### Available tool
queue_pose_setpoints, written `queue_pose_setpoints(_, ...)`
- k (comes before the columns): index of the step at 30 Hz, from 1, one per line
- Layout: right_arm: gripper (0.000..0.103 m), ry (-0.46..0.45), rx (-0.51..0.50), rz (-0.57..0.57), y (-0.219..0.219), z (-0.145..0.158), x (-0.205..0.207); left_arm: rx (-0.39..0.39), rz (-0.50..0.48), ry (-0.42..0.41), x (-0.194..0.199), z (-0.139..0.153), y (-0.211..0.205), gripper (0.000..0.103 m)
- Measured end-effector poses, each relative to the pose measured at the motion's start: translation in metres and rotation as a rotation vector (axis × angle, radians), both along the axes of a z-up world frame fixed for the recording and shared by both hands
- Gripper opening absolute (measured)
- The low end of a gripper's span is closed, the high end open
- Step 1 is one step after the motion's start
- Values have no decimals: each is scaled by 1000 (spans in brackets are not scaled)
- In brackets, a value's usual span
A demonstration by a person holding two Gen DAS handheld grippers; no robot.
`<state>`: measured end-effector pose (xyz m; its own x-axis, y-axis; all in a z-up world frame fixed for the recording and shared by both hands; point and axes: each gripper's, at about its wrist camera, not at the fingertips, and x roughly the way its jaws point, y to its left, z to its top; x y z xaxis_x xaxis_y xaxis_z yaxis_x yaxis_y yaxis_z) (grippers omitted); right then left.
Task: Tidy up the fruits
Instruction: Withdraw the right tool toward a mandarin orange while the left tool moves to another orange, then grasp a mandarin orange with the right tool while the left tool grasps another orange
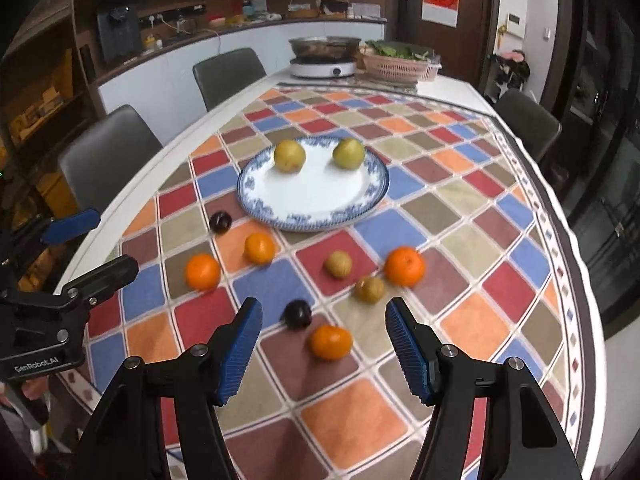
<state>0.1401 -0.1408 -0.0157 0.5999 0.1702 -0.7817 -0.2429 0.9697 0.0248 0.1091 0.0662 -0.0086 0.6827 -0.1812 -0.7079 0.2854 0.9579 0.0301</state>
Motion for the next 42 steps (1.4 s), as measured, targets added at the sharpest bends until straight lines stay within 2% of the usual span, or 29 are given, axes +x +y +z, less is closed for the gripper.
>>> queue_pose_setpoints(16,65,157,-24,-29,5,-52,7,36,-29,115,19,-51,2,80)
queue_pose_setpoints(23,64,189,-47,-42,3,-69,18,72,-43,144,37,-68,-1,80)
queue_pose_setpoints(26,59,201,-48,-50,0,-73,22,83,-55,150,44,-72,-4,80)
queue_pose_setpoints(30,56,215,-36,-50,-1,-78,27,88,-66,154,54,-76,-7,80)
queue_pose_setpoints(34,53,223,-32,-42,0,-81,31,63,-56,167,65,-80,-6,80)
queue_pose_setpoints(40,47,232,-22,-32,1,-84,35,43,-57,189,73,-87,-11,67)
queue_pose_setpoints(42,44,233,-17,-34,-1,-85,36,40,-58,196,74,-88,-12,57)
